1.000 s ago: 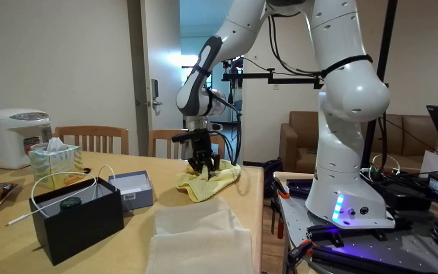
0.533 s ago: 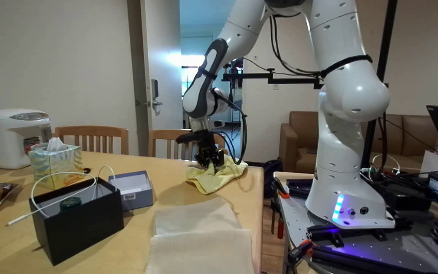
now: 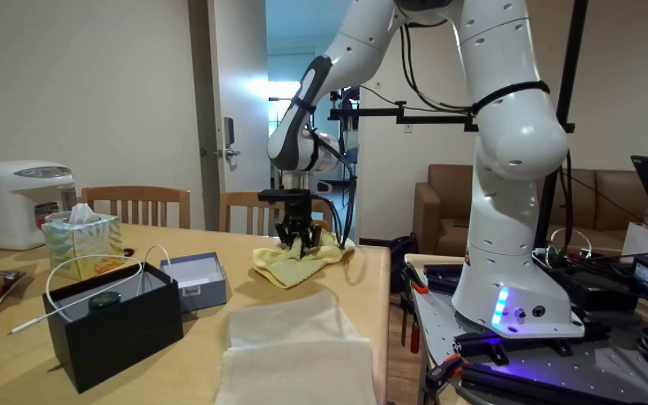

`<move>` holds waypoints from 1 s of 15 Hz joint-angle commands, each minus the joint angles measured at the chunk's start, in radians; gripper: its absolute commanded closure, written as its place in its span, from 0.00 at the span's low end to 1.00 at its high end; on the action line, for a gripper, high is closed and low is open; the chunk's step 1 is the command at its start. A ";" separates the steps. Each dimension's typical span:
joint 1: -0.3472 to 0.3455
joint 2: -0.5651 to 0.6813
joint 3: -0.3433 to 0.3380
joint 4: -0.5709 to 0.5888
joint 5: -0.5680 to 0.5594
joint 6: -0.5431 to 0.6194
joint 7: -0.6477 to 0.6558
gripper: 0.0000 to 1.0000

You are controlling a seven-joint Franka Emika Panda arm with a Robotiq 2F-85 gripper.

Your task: Use the yellow towel to wipe the tabletop

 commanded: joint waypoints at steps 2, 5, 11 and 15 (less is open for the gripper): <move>-0.099 -0.006 0.152 -0.011 0.261 0.047 -0.342 0.38; -0.079 -0.007 0.149 -0.014 0.379 0.006 -0.555 0.19; -0.015 -0.024 0.089 -0.050 0.365 -0.068 -0.636 0.00; 0.069 -0.092 0.031 -0.126 0.263 0.011 -0.490 0.00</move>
